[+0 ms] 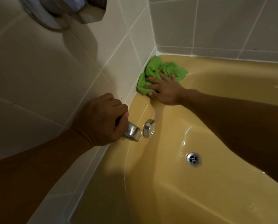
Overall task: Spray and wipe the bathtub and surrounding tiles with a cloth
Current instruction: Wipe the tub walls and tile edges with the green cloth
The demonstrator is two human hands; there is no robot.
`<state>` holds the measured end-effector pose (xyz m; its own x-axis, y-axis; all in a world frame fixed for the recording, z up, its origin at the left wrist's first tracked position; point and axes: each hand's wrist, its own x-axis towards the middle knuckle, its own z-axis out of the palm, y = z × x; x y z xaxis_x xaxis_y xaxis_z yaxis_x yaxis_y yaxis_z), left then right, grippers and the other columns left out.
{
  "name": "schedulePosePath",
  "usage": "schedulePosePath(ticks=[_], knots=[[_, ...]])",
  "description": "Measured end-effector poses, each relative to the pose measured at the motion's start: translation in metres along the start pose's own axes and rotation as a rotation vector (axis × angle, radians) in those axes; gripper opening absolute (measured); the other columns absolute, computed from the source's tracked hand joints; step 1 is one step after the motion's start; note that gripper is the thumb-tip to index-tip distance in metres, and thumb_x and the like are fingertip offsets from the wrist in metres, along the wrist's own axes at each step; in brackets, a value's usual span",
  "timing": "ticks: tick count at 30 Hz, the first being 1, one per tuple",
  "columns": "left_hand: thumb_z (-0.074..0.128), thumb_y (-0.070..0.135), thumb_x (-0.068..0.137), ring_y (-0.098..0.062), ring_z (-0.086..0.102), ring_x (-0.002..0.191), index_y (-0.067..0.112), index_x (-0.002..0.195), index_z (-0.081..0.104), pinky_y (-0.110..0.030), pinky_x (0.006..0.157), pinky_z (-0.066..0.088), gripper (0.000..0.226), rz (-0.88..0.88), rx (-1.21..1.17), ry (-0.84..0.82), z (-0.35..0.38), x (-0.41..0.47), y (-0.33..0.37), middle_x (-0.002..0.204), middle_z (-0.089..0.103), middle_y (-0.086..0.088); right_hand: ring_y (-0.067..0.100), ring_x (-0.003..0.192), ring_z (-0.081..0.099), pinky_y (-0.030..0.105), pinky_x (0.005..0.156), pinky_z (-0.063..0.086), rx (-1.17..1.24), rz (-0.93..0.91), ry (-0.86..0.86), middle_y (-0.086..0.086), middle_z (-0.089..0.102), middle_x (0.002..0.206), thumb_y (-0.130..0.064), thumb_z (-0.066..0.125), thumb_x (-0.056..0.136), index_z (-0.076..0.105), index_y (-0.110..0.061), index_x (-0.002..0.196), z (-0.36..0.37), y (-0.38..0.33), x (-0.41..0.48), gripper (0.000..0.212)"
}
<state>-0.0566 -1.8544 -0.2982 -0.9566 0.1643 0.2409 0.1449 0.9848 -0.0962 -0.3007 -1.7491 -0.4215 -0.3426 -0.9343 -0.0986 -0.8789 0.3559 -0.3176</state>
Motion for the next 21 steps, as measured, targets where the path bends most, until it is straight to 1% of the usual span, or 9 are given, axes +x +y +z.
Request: schedulePosePath(ticks=[4,7,8,10,12,14,16,18,21], knots=[[0.044,0.023,0.097,-0.026,0.046,0.065,0.009,0.071,0.059,-0.037,0.06,0.037,0.033,0.013,0.02,0.015,0.001,0.0,-0.001,0.066,0.055,-0.007,0.029,0.156,-0.008,0.061,0.119,-0.007,0.077,-0.145,0.013,-0.012,0.016,0.168,-0.046,0.037,0.106,0.037,-0.045,0.152,0.024,-0.03,-0.025,0.046],[0.043,0.023,0.097,-0.027,0.045,0.066,0.009,0.071,0.059,-0.04,0.061,0.037,0.034,0.01,0.047,0.035,0.001,-0.001,0.001,0.067,0.055,-0.009,0.029,0.155,0.013,0.053,0.123,0.011,0.296,-0.215,0.128,-0.005,0.042,0.158,-0.029,0.049,0.104,0.058,-0.031,0.14,0.04,-0.048,-0.044,0.037],[0.043,0.023,0.097,-0.028,0.044,0.066,0.009,0.071,0.059,-0.04,0.062,0.037,0.034,0.011,0.063,0.043,0.001,-0.002,0.002,0.067,0.054,-0.009,0.028,0.152,0.025,0.046,0.122,0.021,0.385,-0.175,0.177,-0.002,0.053,0.15,-0.021,0.052,0.102,0.063,-0.024,0.134,0.04,-0.051,-0.046,0.034],[0.042,0.022,0.098,-0.03,0.044,0.067,0.008,0.073,0.058,-0.043,0.063,0.038,0.032,0.019,0.104,0.052,0.001,-0.003,0.004,0.069,0.053,-0.011,0.028,0.132,0.05,0.034,0.105,0.038,0.52,-0.054,0.241,0.007,0.065,0.131,-0.015,0.054,0.101,0.07,-0.018,0.124,0.029,-0.056,-0.051,0.028],[0.04,0.022,0.099,-0.032,0.044,0.07,0.008,0.078,0.057,-0.046,0.065,0.039,0.031,0.0,0.139,0.043,0.001,-0.004,0.002,0.074,0.052,-0.014,0.023,0.112,0.06,0.03,0.091,0.044,0.685,0.102,0.258,0.005,0.068,0.121,-0.021,0.053,0.103,0.071,-0.02,0.123,0.015,-0.06,-0.061,0.027],[0.035,0.025,0.101,-0.033,0.045,0.075,0.006,0.087,0.059,-0.047,0.068,0.04,0.033,-0.081,0.164,0.044,0.003,-0.006,0.004,0.084,0.053,-0.017,0.019,0.103,0.062,0.029,0.086,0.048,0.976,0.228,0.271,0.002,0.07,0.117,-0.025,0.053,0.104,0.07,-0.023,0.125,0.008,-0.059,-0.08,0.027],[0.033,0.027,0.102,-0.031,0.048,0.085,0.006,0.103,0.063,-0.043,0.075,0.043,0.037,-0.26,0.141,0.094,0.008,-0.011,0.017,0.1,0.058,-0.018,0.017,0.099,0.065,0.029,0.08,0.052,1.25,0.278,0.313,0.003,0.07,0.114,-0.024,0.051,0.106,0.069,-0.02,0.126,0.01,-0.06,-0.108,0.028],[0.038,0.021,0.103,-0.031,0.052,0.106,0.008,0.123,0.061,-0.037,0.09,0.044,0.033,-0.458,0.043,0.223,0.015,-0.023,0.04,0.122,0.06,-0.016,0.018,0.102,0.065,0.03,0.083,0.054,1.441,0.292,0.337,0.006,0.07,0.118,-0.021,0.049,0.107,0.066,-0.015,0.131,0.016,-0.07,-0.133,0.03],[0.047,0.01,0.103,-0.029,0.034,0.147,0.007,0.147,0.045,-0.047,0.12,0.032,0.045,-0.543,-0.184,0.297,0.022,-0.064,0.083,0.157,0.041,-0.01,0.025,0.114,0.065,0.037,0.095,0.056,1.538,0.302,0.34,0.01,0.069,0.124,-0.023,0.047,0.107,0.063,-0.015,0.134,0.028,-0.097,-0.154,0.032]])
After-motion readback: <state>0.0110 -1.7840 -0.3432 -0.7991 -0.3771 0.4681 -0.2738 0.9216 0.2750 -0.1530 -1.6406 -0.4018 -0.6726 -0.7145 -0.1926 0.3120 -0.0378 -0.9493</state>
